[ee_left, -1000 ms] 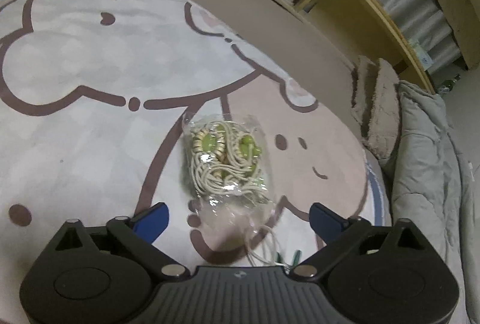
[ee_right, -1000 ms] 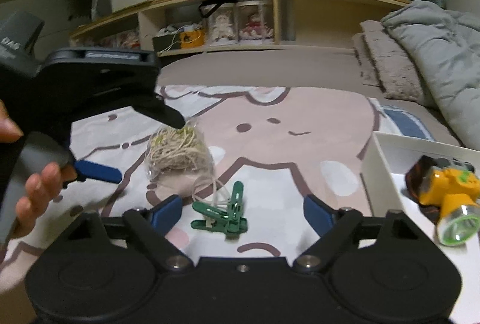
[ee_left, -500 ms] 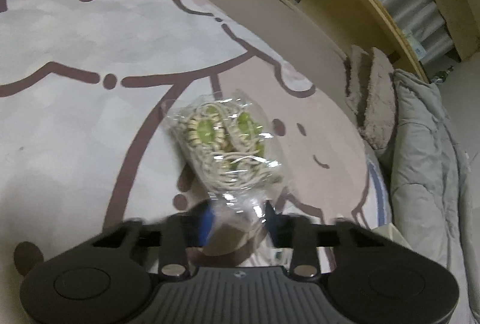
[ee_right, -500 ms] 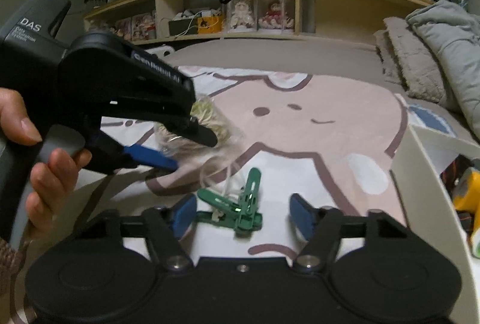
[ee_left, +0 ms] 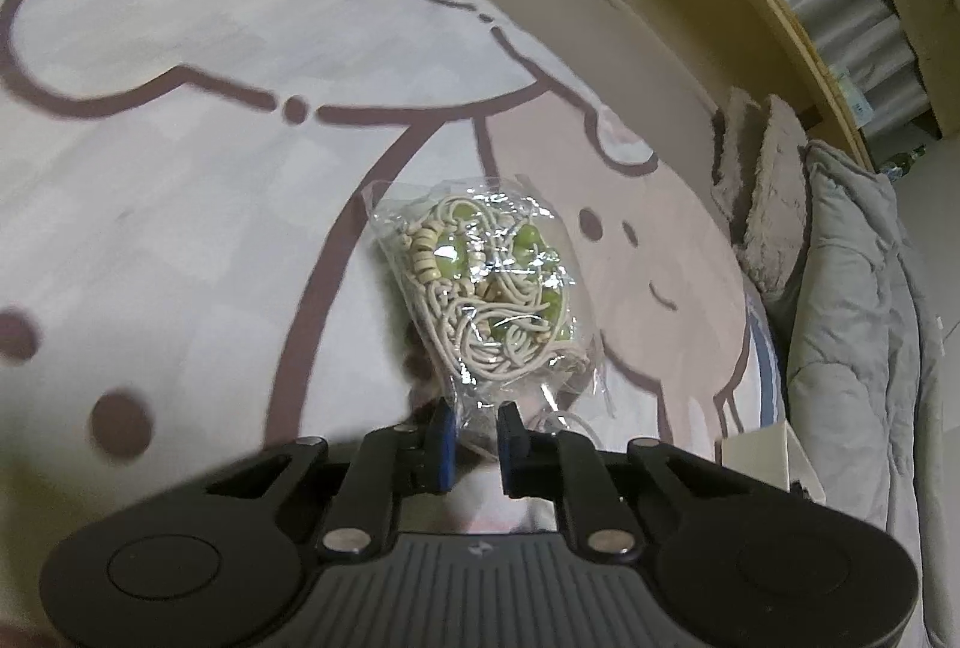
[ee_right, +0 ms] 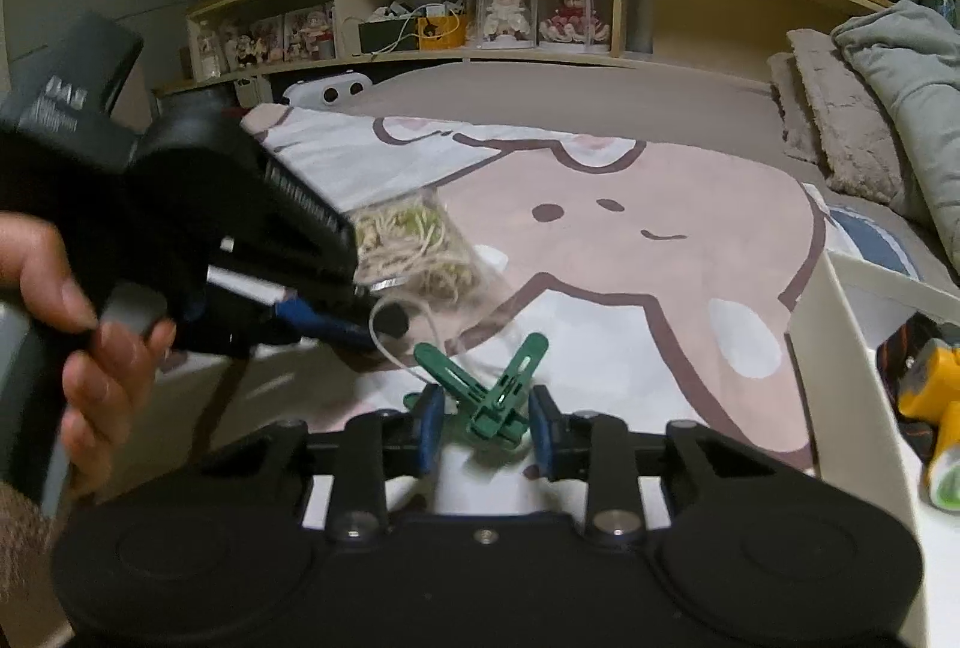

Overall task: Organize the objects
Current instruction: 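Grasp the clear rubber band bag with the left tool while the right tool grasps the green clothespin, then lift the rubber band bag with the left tool while the right tool lifts the clothespin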

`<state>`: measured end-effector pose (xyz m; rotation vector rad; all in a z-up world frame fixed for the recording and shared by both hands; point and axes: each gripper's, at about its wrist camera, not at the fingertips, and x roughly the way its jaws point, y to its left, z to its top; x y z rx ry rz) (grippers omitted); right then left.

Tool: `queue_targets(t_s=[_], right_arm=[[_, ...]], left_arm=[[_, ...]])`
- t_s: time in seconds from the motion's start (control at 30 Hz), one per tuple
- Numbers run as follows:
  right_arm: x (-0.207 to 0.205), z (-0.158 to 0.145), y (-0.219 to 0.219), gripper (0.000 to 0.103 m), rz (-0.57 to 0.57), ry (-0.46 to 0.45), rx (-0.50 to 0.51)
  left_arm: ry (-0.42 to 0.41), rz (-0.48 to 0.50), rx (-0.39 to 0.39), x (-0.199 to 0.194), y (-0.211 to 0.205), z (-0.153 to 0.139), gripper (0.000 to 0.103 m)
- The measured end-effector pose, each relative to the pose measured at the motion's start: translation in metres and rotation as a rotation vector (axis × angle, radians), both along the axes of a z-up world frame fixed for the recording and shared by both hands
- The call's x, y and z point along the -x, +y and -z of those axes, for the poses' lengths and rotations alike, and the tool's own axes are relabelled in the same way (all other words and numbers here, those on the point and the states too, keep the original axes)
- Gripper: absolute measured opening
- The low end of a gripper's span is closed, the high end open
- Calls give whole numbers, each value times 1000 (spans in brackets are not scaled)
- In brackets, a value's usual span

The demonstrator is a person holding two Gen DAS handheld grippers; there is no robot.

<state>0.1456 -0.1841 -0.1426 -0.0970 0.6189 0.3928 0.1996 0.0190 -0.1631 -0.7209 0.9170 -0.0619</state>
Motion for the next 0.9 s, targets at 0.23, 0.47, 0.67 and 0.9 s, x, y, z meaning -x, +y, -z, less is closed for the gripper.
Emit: queue_targets(t_s=[0.23,0.47,0.67,0.9], right_arm=[[23,-14,-9,31,-3,92,-14],[45,-22,-11,25,-48,194,-7],[63,-22,-7,25,-83,248,21],[87,-18,-8,27,-120,342,45]], left_arm=[[105,105,-88,31,-6,-8,14],[150,276,-298,70,-9,-29,14],[188,330,-368,99,9,-36,15],[175,244,-381,123,29,-55,97]])
